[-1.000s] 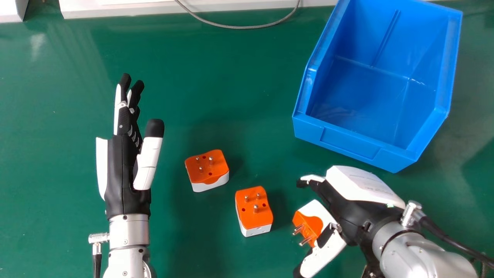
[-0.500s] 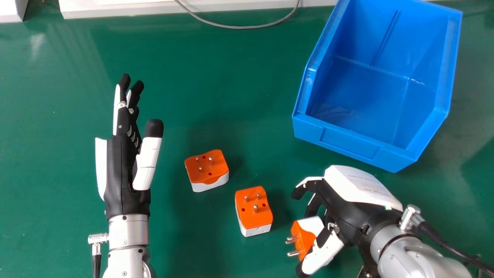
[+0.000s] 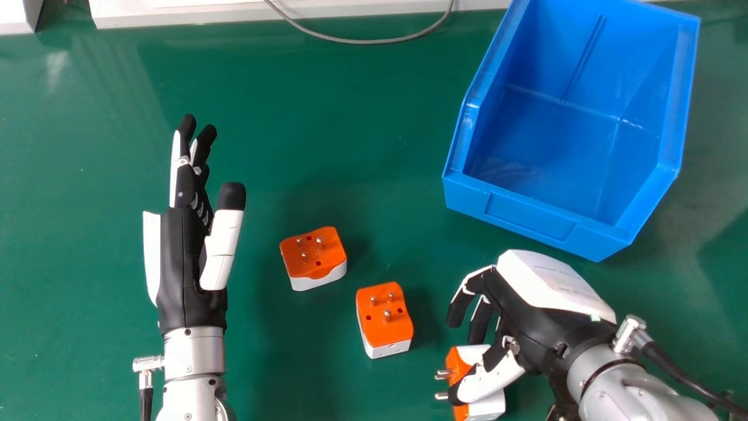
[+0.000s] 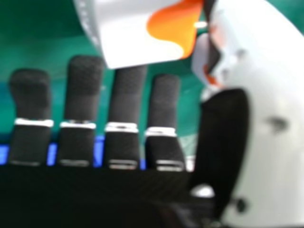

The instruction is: Pick all objects and put in blue box

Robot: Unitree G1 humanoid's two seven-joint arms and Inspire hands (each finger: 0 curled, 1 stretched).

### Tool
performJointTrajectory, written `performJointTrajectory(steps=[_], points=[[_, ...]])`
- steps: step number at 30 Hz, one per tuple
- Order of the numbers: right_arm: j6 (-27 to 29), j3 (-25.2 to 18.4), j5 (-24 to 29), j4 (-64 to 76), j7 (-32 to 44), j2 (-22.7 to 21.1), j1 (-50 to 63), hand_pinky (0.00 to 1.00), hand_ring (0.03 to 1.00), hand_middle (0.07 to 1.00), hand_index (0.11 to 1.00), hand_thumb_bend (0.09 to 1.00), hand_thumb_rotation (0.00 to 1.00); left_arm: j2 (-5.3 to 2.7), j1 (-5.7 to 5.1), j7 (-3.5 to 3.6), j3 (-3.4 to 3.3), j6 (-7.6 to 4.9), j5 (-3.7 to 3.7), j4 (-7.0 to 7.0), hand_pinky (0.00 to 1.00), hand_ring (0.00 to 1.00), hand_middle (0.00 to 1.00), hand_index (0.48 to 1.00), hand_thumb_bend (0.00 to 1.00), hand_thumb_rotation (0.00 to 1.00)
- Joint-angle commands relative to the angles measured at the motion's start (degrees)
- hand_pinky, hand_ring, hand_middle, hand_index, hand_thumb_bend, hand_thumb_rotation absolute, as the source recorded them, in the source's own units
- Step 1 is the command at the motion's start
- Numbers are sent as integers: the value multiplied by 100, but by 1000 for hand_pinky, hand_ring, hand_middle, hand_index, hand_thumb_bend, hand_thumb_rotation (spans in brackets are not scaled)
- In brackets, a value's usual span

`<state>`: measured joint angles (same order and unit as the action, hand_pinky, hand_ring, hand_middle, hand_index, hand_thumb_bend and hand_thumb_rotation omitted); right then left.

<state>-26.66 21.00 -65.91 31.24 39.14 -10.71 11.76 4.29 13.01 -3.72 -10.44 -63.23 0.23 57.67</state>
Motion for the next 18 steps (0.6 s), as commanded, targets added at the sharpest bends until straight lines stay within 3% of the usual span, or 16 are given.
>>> performJointTrajectory(steps=[1,3,12,15,18], points=[[57,-62,46,155,-48,-33,-72,276,381,502,564,540,4,-23,-15,-3,17,-149,17,-86,1000,973,942,963,887,881],[144,-21,-22,144,-24,-157,-91,273,377,496,560,533,3,-26,-16,-30,19,-147,35,-87,1000,973,943,963,886,881],[281,-80,217,145,-422,-124,-25,290,370,490,550,516,1,-56,-14,10,11,-152,-25,-86,1000,973,943,963,880,882],[343,-11,38,132,-784,-101,29,289,370,492,546,515,0,-38,-24,-23,15,-131,23,-101,1000,973,944,963,878,881],[298,69,-195,171,-765,-116,34,281,368,488,543,514,0,-42,-22,1,12,-133,-7,-105,1000,974,944,963,878,882]])
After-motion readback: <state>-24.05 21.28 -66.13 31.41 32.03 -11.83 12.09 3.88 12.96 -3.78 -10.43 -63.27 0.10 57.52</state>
